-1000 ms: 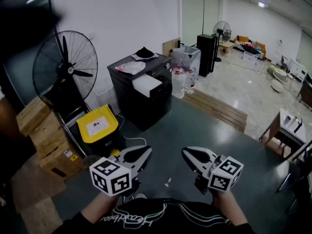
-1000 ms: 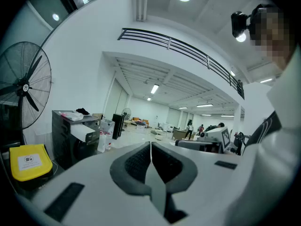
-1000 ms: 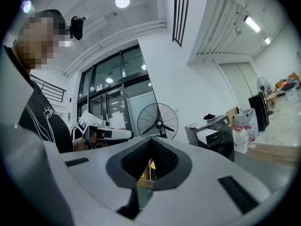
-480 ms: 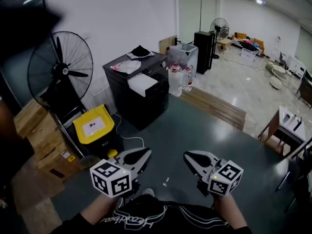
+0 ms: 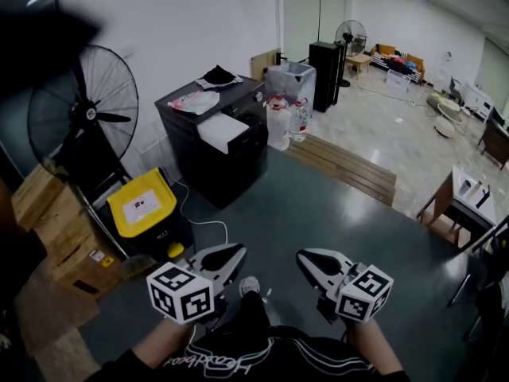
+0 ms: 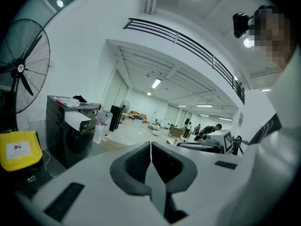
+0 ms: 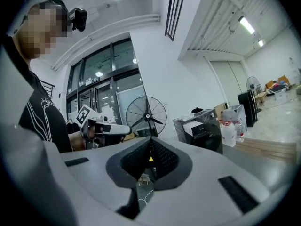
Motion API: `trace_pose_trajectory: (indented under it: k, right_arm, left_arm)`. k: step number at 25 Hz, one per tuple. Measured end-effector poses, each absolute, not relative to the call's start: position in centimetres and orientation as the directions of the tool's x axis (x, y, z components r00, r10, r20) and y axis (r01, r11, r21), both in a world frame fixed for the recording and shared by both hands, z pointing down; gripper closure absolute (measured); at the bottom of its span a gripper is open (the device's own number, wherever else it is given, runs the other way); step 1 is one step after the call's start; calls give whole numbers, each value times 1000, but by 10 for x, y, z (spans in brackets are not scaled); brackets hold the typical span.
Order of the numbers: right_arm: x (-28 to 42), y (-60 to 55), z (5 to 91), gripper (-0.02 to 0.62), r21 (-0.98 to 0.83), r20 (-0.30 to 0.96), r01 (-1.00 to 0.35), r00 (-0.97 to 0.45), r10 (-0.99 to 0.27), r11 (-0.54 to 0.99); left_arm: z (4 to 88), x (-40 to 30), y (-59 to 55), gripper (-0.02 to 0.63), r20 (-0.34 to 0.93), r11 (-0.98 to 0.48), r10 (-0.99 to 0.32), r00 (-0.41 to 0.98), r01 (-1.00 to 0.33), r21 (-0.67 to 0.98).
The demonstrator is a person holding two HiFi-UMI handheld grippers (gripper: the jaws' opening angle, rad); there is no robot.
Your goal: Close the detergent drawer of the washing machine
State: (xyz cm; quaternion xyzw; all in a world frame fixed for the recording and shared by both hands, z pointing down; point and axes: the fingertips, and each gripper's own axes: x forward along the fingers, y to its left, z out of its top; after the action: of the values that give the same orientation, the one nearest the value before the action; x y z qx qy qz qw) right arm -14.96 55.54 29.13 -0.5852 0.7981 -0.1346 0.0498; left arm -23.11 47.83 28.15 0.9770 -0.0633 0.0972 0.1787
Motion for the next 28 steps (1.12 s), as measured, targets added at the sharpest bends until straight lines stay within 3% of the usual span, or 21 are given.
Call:
trace_pose_trajectory:
  k: [12, 28]
  right_arm:
    - [-95, 457, 325, 568, -295, 163, -923, -304, -939, 247]
    - [42, 193, 350, 568, -415, 218, -879, -346, -913, 234]
  left_arm:
    - [318, -182, 363, 578, 216, -888, -91, 972, -177, 425]
    - [356, -48, 92, 578, 305, -836, -137, 942, -275, 474]
